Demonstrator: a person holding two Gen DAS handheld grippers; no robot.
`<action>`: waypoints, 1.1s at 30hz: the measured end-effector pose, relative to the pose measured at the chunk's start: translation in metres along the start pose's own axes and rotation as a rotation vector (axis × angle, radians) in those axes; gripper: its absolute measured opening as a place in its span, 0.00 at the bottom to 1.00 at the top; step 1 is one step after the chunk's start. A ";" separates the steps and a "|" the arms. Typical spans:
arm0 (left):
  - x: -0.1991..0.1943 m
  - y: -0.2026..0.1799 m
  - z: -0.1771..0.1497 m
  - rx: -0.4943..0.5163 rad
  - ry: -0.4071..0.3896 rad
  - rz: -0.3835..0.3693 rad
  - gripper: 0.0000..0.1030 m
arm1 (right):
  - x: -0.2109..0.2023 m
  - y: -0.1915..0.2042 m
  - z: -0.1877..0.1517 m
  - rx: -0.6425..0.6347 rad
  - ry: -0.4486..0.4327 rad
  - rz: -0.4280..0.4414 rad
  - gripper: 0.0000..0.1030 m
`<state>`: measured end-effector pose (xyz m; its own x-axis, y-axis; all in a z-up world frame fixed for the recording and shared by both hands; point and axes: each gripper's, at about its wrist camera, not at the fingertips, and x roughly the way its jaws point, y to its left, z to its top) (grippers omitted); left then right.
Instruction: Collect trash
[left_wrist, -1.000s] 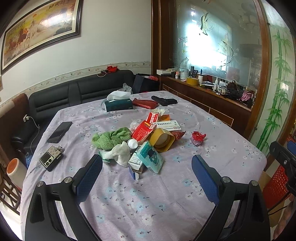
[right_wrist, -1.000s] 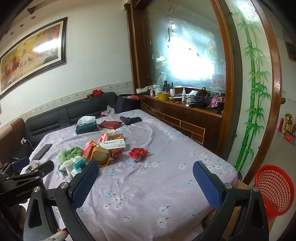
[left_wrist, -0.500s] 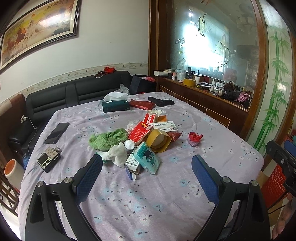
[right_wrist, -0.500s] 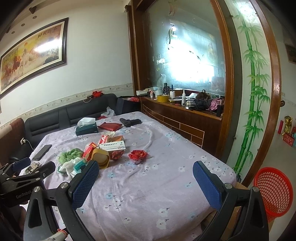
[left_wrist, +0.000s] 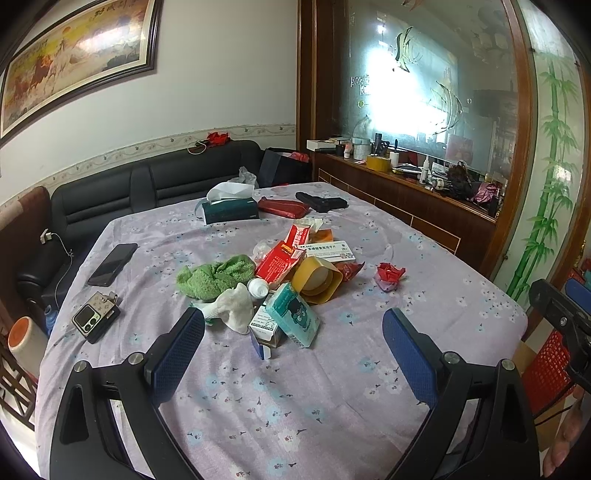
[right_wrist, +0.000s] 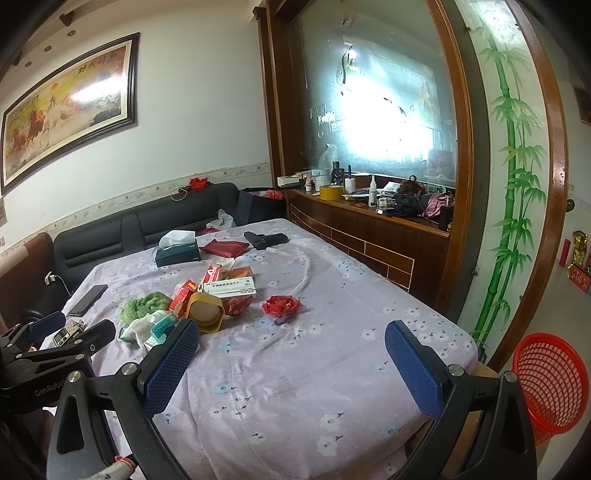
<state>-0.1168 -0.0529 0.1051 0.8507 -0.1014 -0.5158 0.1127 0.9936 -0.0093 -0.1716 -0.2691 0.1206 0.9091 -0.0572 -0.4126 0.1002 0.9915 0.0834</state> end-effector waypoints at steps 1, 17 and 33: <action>0.000 0.000 0.000 0.000 0.000 0.001 0.93 | 0.000 0.000 0.000 0.000 -0.001 0.000 1.00; 0.047 0.010 0.011 -0.021 0.077 -0.077 0.93 | 0.039 0.003 0.003 0.006 0.045 0.057 0.95; 0.176 0.033 0.003 -0.087 0.346 -0.123 0.56 | 0.172 -0.003 0.005 0.075 0.207 0.168 0.86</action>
<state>0.0379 -0.0385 0.0165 0.6084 -0.2119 -0.7648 0.1468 0.9771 -0.1539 -0.0135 -0.2821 0.0538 0.8141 0.1404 -0.5635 -0.0087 0.9732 0.2299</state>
